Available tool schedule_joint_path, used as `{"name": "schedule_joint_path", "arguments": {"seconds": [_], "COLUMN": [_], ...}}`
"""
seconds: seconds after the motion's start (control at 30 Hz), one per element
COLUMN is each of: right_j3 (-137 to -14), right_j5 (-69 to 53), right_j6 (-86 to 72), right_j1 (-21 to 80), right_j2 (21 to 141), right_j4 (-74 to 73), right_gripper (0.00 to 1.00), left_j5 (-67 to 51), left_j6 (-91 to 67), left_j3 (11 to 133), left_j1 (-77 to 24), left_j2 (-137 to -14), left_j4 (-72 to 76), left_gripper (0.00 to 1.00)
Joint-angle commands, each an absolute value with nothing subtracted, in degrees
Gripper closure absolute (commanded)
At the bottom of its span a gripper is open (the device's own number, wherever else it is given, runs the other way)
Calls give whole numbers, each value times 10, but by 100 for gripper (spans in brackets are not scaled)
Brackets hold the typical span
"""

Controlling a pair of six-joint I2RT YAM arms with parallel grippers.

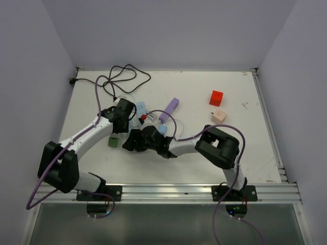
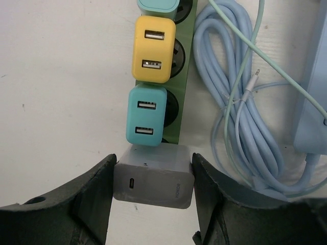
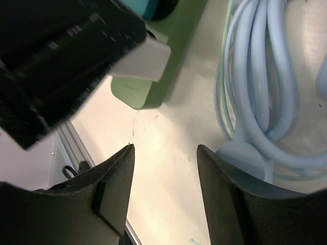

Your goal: Pull the plug off the socket

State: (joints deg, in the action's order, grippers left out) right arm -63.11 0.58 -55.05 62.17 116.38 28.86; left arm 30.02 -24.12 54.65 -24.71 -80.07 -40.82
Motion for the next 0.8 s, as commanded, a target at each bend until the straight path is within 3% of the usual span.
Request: {"name": "schedule_joint_path", "arguments": {"seconds": [0.0,0.17,0.33,0.77], "right_j3": [-592,-521,-515,-577], "right_j5": [-18,-30,-46,-47], "right_j6": [-525,-540,-581,-679], "right_j1": [618,619,617,598], "right_j2": [1142,1132,1147,1212], "right_j4": [277,423,519,552], "right_gripper": [40,29,27,23], "left_j5": [346,253,212,164], "left_j6": [-261,-280,-311,-332], "left_j3": [596,613,606,575], "left_j1": [-259,-248,-229,-214], "left_j2": [-794,-759,-735,-708], "left_j4": [-409,-393,-388,-377], "left_gripper": [100,100,100,100]}}
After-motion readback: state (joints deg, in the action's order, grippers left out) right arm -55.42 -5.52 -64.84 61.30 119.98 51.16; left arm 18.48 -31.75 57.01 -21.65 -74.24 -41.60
